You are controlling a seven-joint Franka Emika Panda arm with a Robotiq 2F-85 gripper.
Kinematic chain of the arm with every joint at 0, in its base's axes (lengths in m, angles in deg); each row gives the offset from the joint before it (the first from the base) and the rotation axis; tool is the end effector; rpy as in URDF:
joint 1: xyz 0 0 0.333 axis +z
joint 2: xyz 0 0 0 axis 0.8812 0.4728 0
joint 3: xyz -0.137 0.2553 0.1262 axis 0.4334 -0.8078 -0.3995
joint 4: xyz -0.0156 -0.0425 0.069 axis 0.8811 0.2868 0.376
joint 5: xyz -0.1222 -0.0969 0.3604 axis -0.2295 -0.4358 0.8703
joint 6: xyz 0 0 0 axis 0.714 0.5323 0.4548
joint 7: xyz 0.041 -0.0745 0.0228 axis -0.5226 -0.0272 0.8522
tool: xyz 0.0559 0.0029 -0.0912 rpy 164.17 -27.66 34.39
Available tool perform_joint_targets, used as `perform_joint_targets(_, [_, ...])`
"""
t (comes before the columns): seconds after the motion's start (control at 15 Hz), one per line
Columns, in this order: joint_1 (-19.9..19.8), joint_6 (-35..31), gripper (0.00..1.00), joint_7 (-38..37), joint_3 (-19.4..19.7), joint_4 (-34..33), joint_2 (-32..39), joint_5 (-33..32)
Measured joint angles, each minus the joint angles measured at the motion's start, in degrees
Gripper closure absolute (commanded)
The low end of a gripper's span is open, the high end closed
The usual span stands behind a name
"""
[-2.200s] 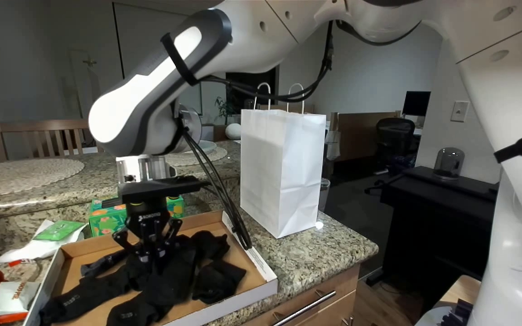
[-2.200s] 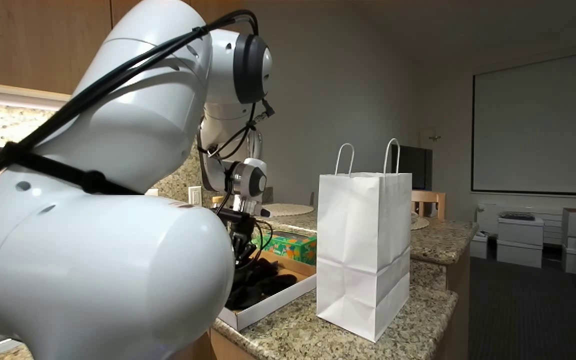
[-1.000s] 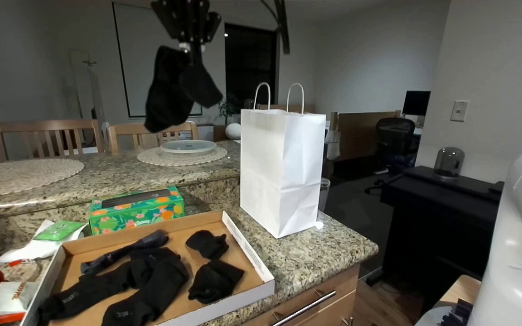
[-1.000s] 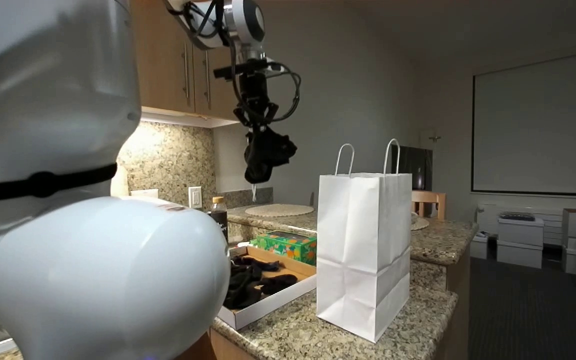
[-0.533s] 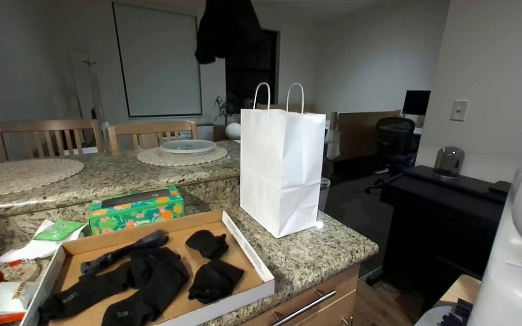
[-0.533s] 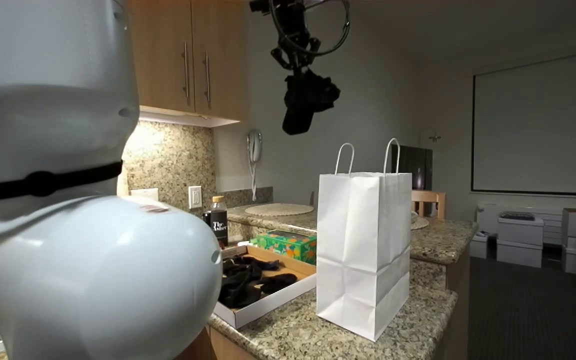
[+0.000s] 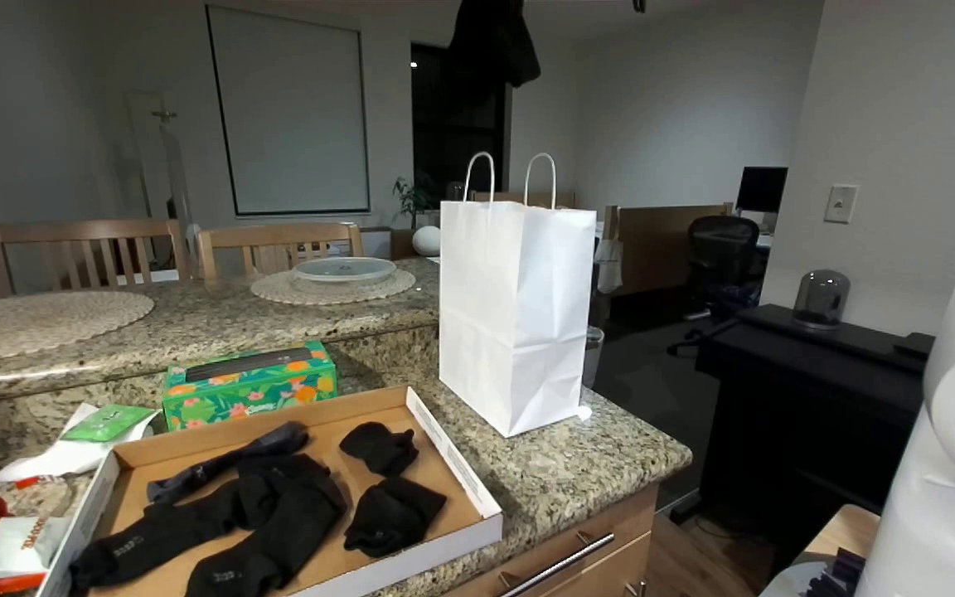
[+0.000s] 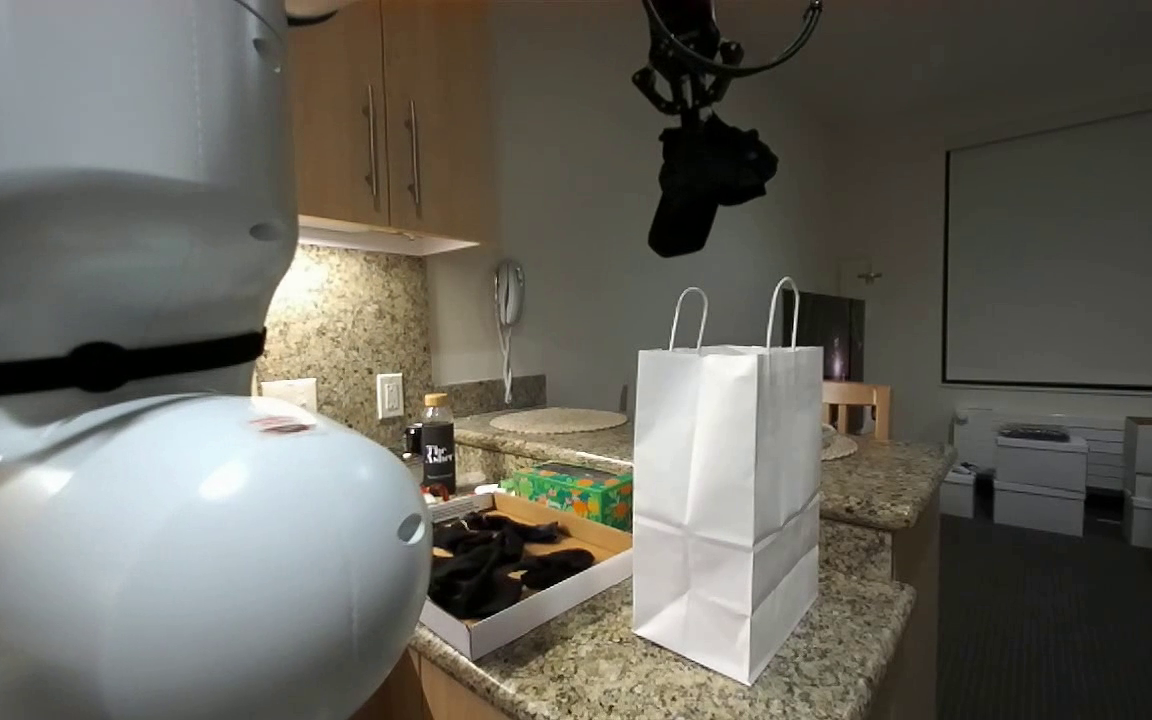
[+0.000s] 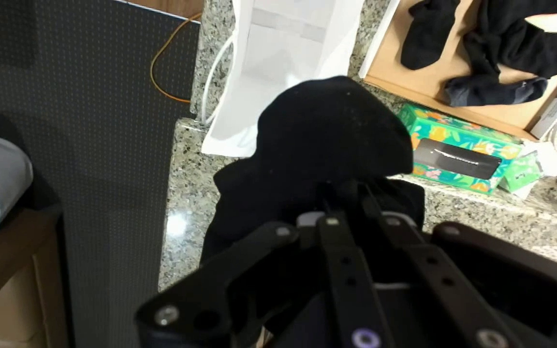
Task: Put the black socks in the white bag
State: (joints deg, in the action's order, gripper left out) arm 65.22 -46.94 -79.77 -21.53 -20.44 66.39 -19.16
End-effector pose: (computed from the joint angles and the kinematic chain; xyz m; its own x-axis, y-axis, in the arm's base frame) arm 0.4996 0.0033 0.8052 0.9680 0.1472 0.2034 0.1393 -0.9889 0.0524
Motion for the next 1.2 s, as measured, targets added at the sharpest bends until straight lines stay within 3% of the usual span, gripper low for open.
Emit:
perform_joint_targets(0.53, [-2.78,-0.42,0.90,1.62,4.85,1.51,4.87,3.78])
perform_joint_targets(1.2, [-2.33,-0.45,0.92,1.70,4.92,2.67,11.95,3.76])
